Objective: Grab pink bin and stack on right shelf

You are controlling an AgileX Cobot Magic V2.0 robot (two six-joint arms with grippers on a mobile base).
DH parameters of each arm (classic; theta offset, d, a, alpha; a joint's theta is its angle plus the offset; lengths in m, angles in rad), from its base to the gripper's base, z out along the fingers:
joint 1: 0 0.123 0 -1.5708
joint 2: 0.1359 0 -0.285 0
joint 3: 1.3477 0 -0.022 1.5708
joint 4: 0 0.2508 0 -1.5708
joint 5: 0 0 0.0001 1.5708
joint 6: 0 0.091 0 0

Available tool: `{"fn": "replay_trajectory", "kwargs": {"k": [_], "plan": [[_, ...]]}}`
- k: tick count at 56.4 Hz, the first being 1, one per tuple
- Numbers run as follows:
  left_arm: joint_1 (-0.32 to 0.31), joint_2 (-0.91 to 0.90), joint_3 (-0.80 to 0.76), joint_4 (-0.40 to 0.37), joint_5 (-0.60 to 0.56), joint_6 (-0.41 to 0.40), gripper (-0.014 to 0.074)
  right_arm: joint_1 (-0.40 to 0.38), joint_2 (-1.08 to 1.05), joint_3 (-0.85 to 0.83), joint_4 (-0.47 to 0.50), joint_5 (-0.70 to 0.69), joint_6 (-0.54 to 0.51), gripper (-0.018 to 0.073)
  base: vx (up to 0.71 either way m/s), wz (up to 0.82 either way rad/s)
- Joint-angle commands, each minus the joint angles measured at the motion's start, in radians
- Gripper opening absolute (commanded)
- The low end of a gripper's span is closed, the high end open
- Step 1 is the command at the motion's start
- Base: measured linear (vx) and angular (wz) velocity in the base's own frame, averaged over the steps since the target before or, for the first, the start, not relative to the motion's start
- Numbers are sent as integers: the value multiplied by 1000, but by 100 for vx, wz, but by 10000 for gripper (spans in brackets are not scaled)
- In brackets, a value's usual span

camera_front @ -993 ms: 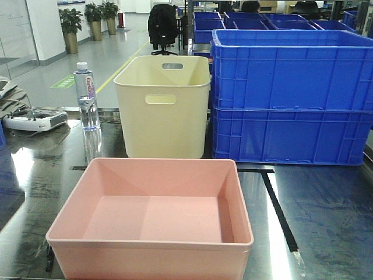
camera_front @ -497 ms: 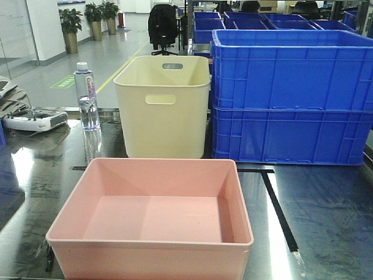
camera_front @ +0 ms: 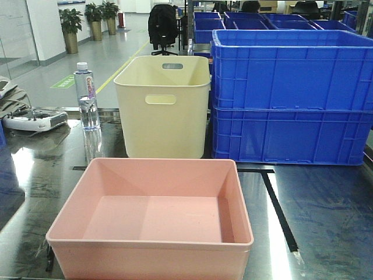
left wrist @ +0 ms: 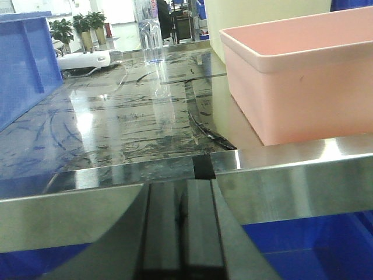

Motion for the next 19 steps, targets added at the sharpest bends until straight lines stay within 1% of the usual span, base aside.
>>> {"fn": "replay_trajectory", "kwargs": {"k": [1,19], "plan": [[1,-15,15,0,-89,-8,-8,-3,-15,0,-5,-86,-11,-11,0,0],[1,-15,15,0,-89,-8,-8,-3,-14,0,-5,-86,-11,-11,0,0]]}}
